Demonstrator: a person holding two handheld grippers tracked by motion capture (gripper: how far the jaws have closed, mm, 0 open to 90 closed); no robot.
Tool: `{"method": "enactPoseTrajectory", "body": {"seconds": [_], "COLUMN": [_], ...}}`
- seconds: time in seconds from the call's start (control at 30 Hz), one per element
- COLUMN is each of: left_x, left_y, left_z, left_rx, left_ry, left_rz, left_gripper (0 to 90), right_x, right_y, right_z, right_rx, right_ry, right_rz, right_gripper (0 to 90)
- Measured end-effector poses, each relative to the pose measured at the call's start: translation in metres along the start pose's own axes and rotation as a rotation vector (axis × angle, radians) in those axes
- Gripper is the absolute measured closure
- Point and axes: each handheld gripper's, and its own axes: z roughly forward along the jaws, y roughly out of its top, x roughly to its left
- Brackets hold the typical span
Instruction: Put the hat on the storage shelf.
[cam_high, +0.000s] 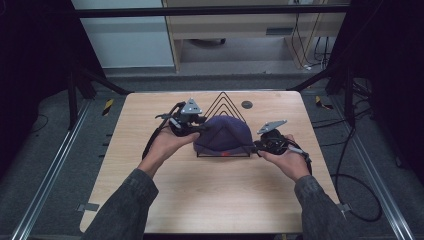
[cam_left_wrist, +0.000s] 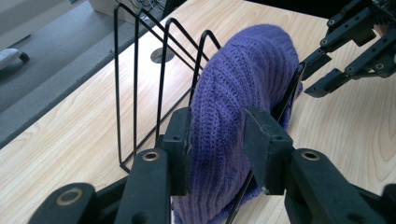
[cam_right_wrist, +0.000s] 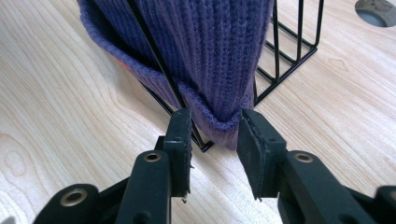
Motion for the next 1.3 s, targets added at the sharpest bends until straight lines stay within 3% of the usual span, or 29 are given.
{"method": "enactPoseTrajectory", "body": {"seconds": [0.13, 0.47, 0.63, 0.8, 1.0, 1.3], "left_x": [-0.001, -0.002, -0.007, -0.013, -0.02, -0.041], "left_y": [0.0, -0.007, -0.005, -0.006, -0.007, -0.004], "left_z": [-0.004, -0.012, -0.019, -0.024, -0.028, -0.033], "left_rx": [0.003, 0.003, 0.007, 0.0, -0.004, 0.009], "left_ry": [0.003, 0.013, 0.029, 0.036, 0.017, 0.008], "left_rz": [0.012, -0.017, 0.014, -0.003, -0.042, -0.033], "left_gripper": [61.9, 57.8, 47.2, 35.1, 25.1, 11.9], "right_x": [0.004, 0.011, 0.014, 0.018, 0.024, 0.034], "right_y": [-0.002, -0.008, -0.008, -0.01, -0.008, -0.009], "right_z": [-0.006, -0.015, -0.02, -0.025, -0.033, -0.049], "right_rx": [-0.01, -0.021, -0.032, -0.034, -0.053, -0.09], "right_ry": [-0.01, -0.022, -0.05, -0.068, -0.074, -0.087], "right_rz": [-0.003, 0.018, 0.031, 0.058, 0.086, 0.092], "right_gripper": [60.9, 49.3, 41.0, 31.6, 19.4, 10.9]}}
